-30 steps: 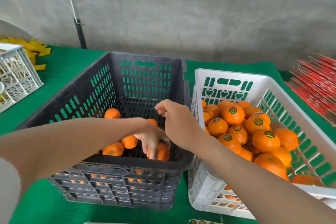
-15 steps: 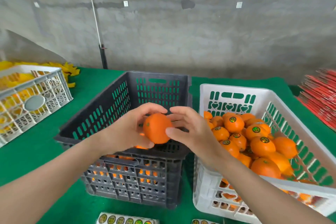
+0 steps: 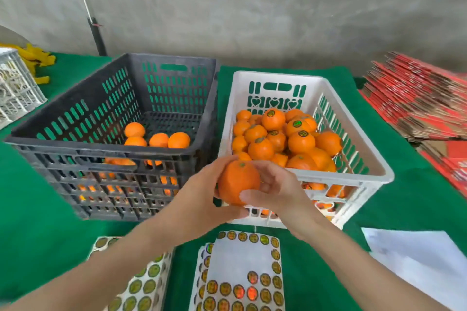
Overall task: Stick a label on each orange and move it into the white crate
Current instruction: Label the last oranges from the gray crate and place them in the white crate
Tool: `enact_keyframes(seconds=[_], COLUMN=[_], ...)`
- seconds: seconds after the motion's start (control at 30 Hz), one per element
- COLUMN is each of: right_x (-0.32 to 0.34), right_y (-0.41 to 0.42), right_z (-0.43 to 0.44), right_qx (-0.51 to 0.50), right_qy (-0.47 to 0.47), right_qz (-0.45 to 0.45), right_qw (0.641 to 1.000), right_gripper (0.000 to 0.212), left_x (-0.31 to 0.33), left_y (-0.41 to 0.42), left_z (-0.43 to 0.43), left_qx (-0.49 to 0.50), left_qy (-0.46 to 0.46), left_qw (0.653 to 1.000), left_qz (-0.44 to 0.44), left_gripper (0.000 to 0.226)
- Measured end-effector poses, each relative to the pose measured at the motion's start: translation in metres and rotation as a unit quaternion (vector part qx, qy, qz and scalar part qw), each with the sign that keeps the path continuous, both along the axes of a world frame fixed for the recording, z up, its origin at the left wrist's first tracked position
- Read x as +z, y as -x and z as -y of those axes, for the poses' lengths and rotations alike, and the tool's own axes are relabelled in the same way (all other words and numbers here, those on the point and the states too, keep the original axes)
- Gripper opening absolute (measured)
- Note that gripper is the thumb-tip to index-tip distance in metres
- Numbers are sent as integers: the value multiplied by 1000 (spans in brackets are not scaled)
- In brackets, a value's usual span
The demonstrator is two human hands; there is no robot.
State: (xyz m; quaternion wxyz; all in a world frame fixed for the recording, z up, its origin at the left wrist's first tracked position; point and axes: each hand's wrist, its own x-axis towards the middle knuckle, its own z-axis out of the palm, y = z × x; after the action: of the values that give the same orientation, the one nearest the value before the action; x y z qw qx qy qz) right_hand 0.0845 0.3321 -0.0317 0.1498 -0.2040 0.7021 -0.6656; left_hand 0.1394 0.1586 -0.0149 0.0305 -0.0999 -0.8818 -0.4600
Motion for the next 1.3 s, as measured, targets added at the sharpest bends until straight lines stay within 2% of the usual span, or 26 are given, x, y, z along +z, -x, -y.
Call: enact_keyframes(seconds=[0.1, 0.2, 0.33, 0.37, 0.43, 0.57, 0.7, 0.8, 1.03, 1.2, 1.3], right_x=[-29, -60, -97, -104, -114, -124, -131, -136, -148, -150, -149], right_y=[-7, -7, -13, -16, -22, -30, -33, -36, -41, -42, -50], right_z=[-15, -28, -42, -43, -41, -37, -36, -37, -40, -29, -18], right_qx=[27, 75, 104, 115, 135, 160, 162, 164, 170, 98, 29], right_qy=[-52, -151, -367, -391, -418, -416, -418, -423, -405, -377, -357], right_qz=[40, 76, -29, -54, -77, -88, -97, -98, -134, -161, -174], right_qw=[997, 983, 924, 912, 895, 891, 889, 886, 888, 907, 917], right_gripper=[48, 47, 28, 23, 20, 31, 35, 36, 37, 29, 19], left_x=[-44, -84, -119, -123, -127, -130, -130, -131, -130, -134, -135], left_y=[-4, -6, -16, -19, -23, -24, -23, -21, -13, -20, -23], left_z=[-17, -19, -9, -6, -2, -4, -6, -5, -3, -4, -10], left_qx=[61, 138, 188, 186, 172, 150, 152, 150, 150, 117, 127], left_qy=[-93, -177, -278, -302, -326, -332, -285, -264, -320, -346, -378], left_qw=[991, 950, 881, 868, 851, 837, 853, 853, 818, 803, 794], left_qz=[79, 216, 333, 348, 374, 409, 411, 425, 454, 470, 460], left_gripper=[68, 67, 78, 82, 77, 63, 62, 65, 62, 65, 51])
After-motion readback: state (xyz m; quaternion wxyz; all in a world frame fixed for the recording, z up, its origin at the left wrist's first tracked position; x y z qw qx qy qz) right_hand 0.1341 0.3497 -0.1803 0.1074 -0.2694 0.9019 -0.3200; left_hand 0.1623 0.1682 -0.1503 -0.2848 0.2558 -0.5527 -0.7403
